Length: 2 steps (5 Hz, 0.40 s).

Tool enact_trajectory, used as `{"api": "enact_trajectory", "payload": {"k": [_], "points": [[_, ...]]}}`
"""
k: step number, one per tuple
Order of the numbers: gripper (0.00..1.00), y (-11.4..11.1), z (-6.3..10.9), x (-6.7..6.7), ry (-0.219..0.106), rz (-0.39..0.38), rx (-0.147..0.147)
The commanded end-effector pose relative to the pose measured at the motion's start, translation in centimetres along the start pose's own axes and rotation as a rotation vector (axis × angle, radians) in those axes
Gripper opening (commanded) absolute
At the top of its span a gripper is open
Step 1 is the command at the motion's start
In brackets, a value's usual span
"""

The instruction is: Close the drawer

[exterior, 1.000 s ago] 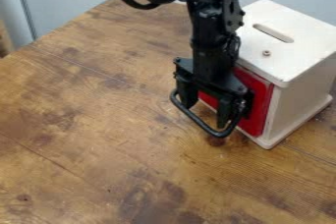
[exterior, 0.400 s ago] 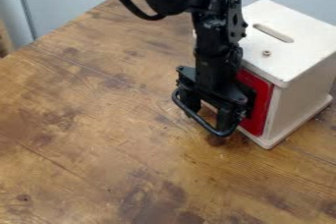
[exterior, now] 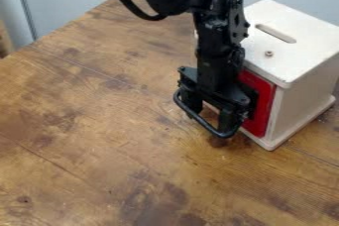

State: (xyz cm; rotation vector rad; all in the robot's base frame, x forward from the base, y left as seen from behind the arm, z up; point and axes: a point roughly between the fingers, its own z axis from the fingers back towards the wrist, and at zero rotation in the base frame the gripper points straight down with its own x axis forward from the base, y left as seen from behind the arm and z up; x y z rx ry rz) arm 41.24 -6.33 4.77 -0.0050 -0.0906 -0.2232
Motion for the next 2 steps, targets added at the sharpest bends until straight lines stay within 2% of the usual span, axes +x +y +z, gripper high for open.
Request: {"api": "enact_trajectory", "payload": {"k": [1,2], "points": [[1.00,2.07,2.23,2.20,-0.135,0.094,0.009],[1.00,2.32,2.44,2.51,-0.145,0.103,0.009]]}}
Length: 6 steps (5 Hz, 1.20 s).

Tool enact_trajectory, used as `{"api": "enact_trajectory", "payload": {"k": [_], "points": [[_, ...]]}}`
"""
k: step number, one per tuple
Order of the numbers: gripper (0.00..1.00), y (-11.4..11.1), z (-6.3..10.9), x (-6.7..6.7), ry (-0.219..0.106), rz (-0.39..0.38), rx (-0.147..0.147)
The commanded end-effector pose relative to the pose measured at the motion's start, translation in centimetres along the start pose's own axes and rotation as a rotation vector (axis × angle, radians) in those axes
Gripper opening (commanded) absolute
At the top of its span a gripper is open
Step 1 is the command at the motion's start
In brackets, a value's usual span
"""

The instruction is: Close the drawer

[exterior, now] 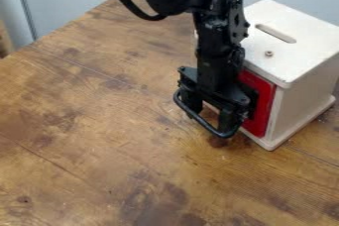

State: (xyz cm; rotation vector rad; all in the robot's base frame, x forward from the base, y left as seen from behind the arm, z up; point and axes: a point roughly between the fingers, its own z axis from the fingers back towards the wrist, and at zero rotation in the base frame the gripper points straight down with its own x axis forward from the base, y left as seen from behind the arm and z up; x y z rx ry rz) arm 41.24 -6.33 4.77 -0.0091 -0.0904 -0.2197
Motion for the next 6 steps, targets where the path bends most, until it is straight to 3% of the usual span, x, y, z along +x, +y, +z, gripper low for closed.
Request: {"api": "enact_trajectory", "payload": {"k": [1,3,5,6], "points": [[1.00,2.6,3.6,2.6,-0.154,0.106,0.015],[1.00,3.2,6.1,2.7,-0.174,0.119,0.019],[1.00,3.8,8.7,2.6,-0.219,0.132,0.029],[1.00,4.9,11.8,3.3,-0.176,0.146,0.029]]}}
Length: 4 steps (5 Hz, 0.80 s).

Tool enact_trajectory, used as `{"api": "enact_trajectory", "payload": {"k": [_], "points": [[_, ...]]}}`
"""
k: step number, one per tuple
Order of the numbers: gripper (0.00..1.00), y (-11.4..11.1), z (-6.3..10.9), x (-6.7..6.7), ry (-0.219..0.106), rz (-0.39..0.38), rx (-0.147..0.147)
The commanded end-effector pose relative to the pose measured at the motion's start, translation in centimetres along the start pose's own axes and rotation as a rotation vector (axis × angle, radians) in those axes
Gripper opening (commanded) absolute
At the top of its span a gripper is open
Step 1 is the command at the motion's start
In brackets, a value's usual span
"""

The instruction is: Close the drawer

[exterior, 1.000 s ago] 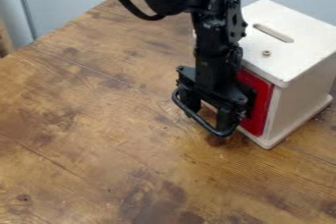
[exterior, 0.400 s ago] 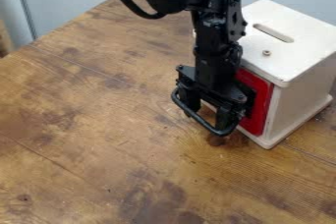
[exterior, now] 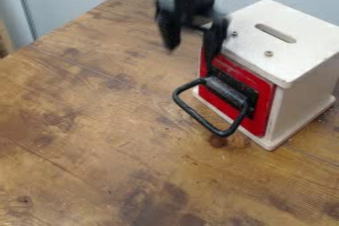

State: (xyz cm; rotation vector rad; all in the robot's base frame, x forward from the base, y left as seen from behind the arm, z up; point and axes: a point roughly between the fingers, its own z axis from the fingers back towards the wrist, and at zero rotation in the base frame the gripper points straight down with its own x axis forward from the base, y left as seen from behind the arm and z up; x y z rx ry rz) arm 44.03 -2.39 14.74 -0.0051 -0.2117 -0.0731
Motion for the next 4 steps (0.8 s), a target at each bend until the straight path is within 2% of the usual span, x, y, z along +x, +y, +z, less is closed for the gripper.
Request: {"api": "enact_trajectory", "payload": {"k": [1,2,3,4], "points": [[1.00,0.2,3.8,0.2,0.055,-0.030,-0.015],[1.00,-0.3,4.4,-0.5,0.038,-0.074,-0.016],[1.00,-1.2,5.4,-2.0,-0.003,-0.131,-0.019],[1.00,-1.4,5.7,-2.5,0.030,-0.169,-0.037]]}}
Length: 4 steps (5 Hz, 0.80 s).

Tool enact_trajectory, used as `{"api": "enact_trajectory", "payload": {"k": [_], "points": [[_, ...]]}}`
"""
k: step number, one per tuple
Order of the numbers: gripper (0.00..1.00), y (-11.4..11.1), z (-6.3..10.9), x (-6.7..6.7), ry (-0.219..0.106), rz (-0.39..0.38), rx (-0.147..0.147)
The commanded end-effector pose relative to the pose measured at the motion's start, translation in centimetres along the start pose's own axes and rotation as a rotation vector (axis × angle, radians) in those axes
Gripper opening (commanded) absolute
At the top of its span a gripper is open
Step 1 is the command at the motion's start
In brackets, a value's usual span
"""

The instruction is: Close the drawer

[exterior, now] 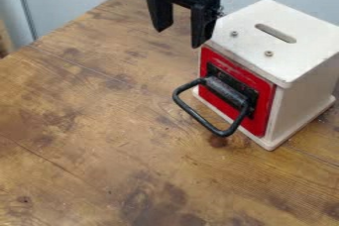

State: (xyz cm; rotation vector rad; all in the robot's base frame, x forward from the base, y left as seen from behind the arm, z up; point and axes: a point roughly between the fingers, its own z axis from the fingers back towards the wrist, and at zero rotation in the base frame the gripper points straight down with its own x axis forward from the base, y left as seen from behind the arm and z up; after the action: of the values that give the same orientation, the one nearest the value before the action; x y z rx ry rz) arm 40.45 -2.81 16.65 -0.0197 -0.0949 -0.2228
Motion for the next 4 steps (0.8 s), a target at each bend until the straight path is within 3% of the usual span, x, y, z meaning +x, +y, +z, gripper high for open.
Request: {"api": "enact_trajectory", "payload": {"k": [1,4], "points": [[1.00,-0.72,2.82,0.11,-0.087,-0.051,0.011],[1.00,0.06,3.46,-0.65,-0.105,-0.102,0.019]]}}
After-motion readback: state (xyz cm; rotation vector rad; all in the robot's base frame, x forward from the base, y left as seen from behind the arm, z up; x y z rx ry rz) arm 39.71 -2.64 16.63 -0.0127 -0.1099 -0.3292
